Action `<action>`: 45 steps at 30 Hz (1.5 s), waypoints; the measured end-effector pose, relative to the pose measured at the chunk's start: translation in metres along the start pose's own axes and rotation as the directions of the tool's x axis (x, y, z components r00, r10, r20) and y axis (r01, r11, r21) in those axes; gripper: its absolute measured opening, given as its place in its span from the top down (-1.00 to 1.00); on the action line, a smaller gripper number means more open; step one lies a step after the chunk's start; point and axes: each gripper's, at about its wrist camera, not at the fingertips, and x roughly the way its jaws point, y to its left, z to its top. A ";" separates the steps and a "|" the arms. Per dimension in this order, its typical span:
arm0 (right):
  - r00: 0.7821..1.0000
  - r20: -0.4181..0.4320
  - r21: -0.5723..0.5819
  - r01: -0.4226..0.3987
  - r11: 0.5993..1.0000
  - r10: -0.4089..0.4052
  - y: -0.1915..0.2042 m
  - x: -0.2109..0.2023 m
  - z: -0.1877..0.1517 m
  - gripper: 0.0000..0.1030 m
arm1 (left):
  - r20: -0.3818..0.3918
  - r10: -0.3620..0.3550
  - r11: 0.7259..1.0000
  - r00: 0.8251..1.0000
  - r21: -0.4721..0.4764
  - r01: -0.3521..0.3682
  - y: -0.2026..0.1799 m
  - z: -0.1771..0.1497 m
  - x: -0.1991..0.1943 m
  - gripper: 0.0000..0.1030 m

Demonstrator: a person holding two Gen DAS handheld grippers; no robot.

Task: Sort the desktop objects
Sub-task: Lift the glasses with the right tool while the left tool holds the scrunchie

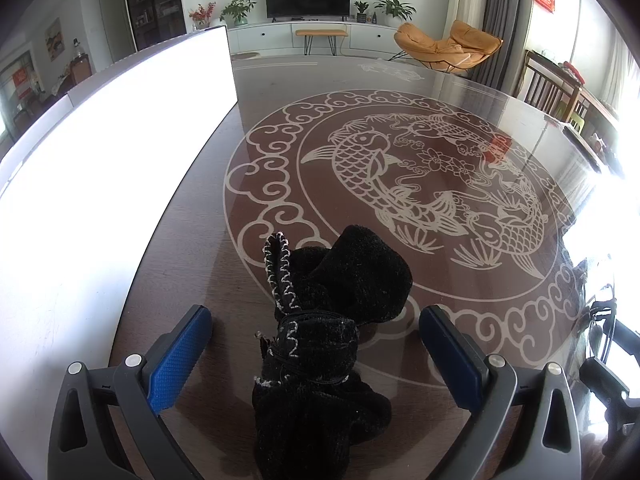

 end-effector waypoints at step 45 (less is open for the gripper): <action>0.958 -0.284 0.145 0.007 0.989 0.035 -0.014 0.031 0.047 -0.40 | -0.058 -0.118 0.966 0.991 0.225 0.128 -0.002 0.005 -0.015 0.38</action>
